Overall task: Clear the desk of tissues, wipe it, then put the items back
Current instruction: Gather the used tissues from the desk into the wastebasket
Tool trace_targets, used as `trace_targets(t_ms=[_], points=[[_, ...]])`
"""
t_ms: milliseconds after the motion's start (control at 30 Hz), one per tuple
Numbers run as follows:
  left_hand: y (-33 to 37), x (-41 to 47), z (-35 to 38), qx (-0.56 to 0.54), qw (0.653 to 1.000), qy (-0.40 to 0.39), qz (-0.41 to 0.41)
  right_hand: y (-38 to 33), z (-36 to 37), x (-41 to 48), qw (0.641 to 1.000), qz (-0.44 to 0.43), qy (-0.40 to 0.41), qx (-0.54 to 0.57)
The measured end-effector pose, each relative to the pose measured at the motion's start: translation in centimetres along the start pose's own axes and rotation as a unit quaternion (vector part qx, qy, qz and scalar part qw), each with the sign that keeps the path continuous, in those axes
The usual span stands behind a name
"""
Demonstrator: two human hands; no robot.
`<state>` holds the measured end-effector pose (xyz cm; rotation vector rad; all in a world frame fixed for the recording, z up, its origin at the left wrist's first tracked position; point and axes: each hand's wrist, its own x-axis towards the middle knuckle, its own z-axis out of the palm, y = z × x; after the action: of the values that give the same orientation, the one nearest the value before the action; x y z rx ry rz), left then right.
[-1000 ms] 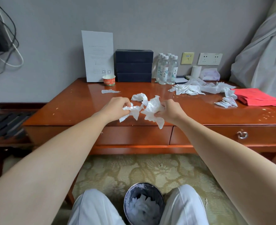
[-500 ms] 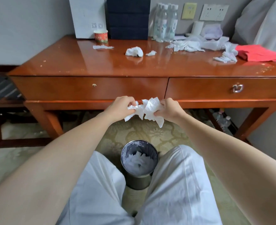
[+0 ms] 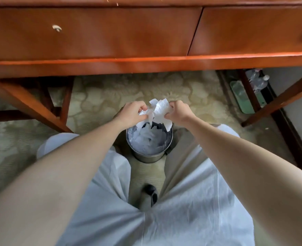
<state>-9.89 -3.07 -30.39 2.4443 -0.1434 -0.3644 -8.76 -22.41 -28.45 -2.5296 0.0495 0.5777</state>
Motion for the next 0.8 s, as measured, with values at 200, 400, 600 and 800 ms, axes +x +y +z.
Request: trace_targets(t_ms=[200,400,600,800], points=[[-3.6,2.2,4.6,-0.019,0.997,-0.051,-0.052,2.5,4.4,3.8,0.998,0.051,-0.044,0.019],[-7.8,3.7,8.0,-0.014,0.989,-0.077,-0.122,3.9,9.3,7.0,0.993,0.081,-0.085,0.032],[-9.9,5.5,10.7,-0.008,0.983,-0.113,-0.147,5.2,11.2,9.0,0.99,0.092,-0.106,0.026],[-10.9,6.3,11.8,-0.015,0.975,-0.136,-0.177,5.7,11.6,9.9,0.986,0.108,-0.127,0.031]])
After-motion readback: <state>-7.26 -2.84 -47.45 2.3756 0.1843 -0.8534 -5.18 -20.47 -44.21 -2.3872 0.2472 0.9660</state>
